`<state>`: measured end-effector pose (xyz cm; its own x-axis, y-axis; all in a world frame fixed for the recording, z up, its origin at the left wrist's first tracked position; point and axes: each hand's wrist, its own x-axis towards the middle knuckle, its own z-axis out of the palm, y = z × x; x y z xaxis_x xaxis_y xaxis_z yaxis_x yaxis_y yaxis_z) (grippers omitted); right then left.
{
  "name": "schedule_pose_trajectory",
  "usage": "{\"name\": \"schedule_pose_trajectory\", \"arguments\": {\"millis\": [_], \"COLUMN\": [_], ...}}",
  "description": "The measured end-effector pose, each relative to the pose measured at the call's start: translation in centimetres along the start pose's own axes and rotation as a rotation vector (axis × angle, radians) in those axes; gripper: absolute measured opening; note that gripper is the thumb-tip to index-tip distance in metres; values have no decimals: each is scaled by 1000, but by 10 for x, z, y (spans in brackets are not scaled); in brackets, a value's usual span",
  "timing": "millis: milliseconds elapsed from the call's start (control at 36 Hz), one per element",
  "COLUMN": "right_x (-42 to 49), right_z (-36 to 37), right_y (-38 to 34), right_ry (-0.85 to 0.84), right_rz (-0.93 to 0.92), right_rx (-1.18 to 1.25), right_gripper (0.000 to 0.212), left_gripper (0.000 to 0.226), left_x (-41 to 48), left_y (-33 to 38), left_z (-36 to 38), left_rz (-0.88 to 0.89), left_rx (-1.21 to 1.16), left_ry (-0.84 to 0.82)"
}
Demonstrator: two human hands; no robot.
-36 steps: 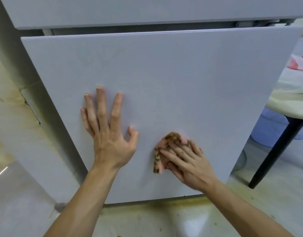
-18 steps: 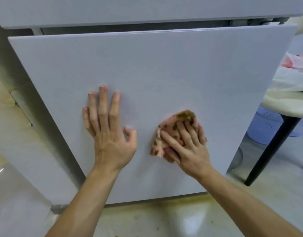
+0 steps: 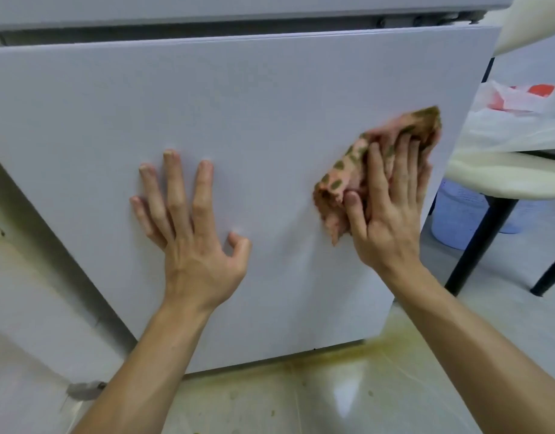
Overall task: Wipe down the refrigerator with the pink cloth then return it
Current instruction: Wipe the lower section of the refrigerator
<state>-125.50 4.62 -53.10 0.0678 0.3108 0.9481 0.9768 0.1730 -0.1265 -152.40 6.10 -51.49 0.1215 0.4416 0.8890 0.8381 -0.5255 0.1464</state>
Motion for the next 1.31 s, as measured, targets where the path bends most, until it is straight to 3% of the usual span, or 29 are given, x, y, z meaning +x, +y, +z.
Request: {"name": "schedule_pose_trajectory", "arguments": {"millis": [83, 194, 278, 361, 556, 639, 750, 861, 944, 1028, 1139, 1222, 1306], "right_x": [35, 12, -63, -143, -144, -103, -2, 65, 59, 17, -69, -127, -155], "right_z": [-5, 5, 19, 20, 3, -6, -18, -22, -14, -3, 8, 9, 11], "right_y": [-10, -11, 5, 33, 52, 43, 22, 7, 9, 16, 19, 14, -1], "right_ry": [120, 142, -25, -239, -330, -256, 5, 185, 252, 227, 71, -59, -140], "right_rz": [180, 197, 115, -99, -174, -35, 193, 311, 330, 343, 491, 805, 1148], "right_rx": [50, 54, 45, -33, -103, -71, 74, 155, 126, 156, 252, 381, 398], "right_gripper": [62, 58, 66, 66, 61, 66, 64, 61, 54, 64, 66, 80, 80], "left_gripper": [101, 100, 101, 100, 91, 92, 92, 91, 90, 89, 87, 88, 88], "left_x": [0, 1, 0, -1, -8, -14, -14, -13, -13, -15, -16, -16, -16], "left_y": [0, -5, -3, 1, 21, 31, 37, 39, 42, 41, 39, 39, 36], "left_z": [0, 1, 2, 3, 19, 26, 31, 30, 30, 31, 30, 28, 27], "left_rz": [6, 22, 12, 15, 117, 133, 122, 112, 107, 107, 101, 101, 104], "left_rx": [9, 10, 10, 17, 27, 32, 38, 48, 43, 48, 50, 47, 48], "left_ry": [-2, 5, 14, 2, -32, -48, -36, -21, -26, -22, -20, -34, -36]}}
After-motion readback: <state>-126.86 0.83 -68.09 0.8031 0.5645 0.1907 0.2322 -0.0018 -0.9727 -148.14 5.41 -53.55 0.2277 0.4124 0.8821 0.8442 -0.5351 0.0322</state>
